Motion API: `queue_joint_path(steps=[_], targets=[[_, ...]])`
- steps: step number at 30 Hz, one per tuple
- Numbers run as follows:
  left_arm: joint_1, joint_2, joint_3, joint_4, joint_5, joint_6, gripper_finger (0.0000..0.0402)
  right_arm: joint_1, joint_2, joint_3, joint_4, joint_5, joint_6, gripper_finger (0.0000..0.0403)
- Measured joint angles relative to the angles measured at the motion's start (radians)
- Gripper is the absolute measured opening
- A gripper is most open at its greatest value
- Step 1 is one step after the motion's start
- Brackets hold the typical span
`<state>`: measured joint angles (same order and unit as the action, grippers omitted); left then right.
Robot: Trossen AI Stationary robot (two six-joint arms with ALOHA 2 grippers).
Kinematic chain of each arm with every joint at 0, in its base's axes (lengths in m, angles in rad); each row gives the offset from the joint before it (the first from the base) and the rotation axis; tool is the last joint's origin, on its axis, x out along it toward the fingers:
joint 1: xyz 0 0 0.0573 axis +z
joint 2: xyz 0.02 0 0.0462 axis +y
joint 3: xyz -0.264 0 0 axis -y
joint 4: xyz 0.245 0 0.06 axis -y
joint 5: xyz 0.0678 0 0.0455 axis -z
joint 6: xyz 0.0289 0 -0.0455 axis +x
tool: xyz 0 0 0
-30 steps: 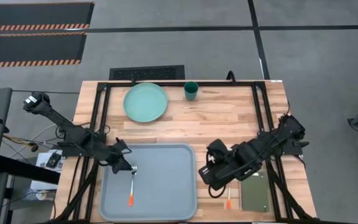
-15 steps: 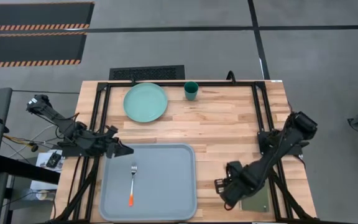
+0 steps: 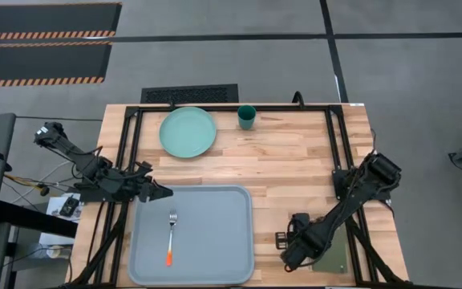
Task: Pick and place plate/cup/fork/spoon on tray
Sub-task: Put the orange spoon on the gray tray to the left of the orange fork
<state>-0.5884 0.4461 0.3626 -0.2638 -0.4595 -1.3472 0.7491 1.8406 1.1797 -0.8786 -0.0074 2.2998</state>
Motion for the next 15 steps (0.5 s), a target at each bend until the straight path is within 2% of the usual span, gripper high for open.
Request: queue_joint_path(steps=[6, 9, 13, 15], targets=[[0.0, 0.001, 0.0, -0.001, -0.015, -0.004, 0.019, -0.027, 0.058, 0.002, 0.034, -0.037, -0.029, 0.0154], [0.001, 0.001, 0.0, -0.001, -0.027, -0.01, 0.019, -0.04, 0.06, 0.003, 0.046, -0.056, -0.051, 0.0108], [0.001, 0.001, 0.0, -0.001, -0.039, -0.011, 0.019, -0.053, 0.059, 0.003, 0.047, -0.058, -0.057, 0.0022], [0.001, 0.001, 0.0, -0.002, -0.051, -0.011, 0.019, -0.053, 0.057, 0.003, 0.045, -0.058, -0.057, 0.0014]])
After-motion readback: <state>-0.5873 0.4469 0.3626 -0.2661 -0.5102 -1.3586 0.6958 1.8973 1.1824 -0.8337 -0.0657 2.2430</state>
